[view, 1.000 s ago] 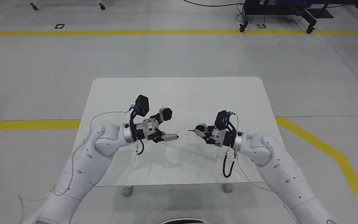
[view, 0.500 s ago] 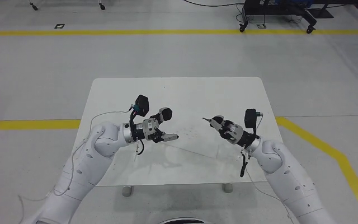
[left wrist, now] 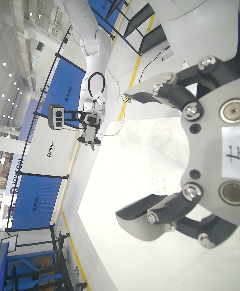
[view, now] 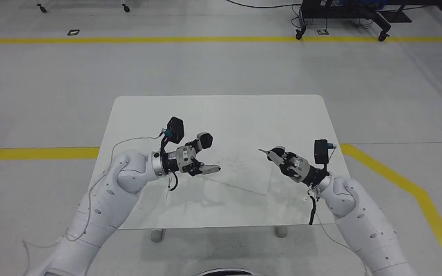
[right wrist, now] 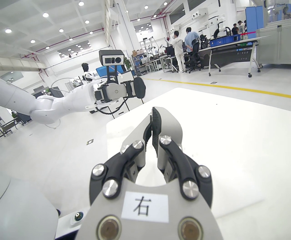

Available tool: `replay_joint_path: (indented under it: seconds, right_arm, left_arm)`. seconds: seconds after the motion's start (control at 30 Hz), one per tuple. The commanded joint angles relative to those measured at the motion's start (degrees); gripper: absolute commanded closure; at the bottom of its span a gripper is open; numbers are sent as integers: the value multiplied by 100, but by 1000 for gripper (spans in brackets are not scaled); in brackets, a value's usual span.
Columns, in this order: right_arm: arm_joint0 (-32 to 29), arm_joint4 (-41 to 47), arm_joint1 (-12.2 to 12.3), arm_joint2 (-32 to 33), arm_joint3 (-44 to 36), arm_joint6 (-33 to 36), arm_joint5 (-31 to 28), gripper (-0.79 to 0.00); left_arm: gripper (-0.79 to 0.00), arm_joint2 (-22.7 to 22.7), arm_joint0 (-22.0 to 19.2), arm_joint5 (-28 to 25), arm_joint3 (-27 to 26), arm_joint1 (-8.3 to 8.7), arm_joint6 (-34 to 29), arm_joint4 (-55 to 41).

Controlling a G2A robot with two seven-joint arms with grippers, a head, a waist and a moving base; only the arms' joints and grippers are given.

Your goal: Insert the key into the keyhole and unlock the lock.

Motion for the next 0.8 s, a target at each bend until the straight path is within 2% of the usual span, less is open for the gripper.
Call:
replay_joint_path:
  seconds: [0.0, 0.13, 0.17, 0.4, 0.5, 0.77]
  right_arm:
    - [7, 11, -6, -81, -30, 131, 53, 0]
    - [164, 261, 5, -308, -88, 728, -50, 0]
    - [135, 380, 25, -324, -172, 894, -50, 0]
    - [281, 1484, 63, -722, -347, 1800, 25, 0]
    - [368, 1935, 70, -860, -375, 2064, 124, 0]
    - [729, 2620, 68, -1137, -277, 2635, 397, 0]
  left_arm:
    - [-785, 34, 47, 21, 14, -8, 53, -154]
    - [-785, 376, -98, -1, 121, -7, -408, -1072]
    - [-785, 327, -185, -1, 225, 12, -509, -1113]
    - [-785, 776, -516, -1, 391, 23, -1188, -1880]
    - [-785, 932, -587, -1, 441, 13, -1295, -2005]
    - [-693, 1230, -751, -1, 524, -26, -1346, -2070]
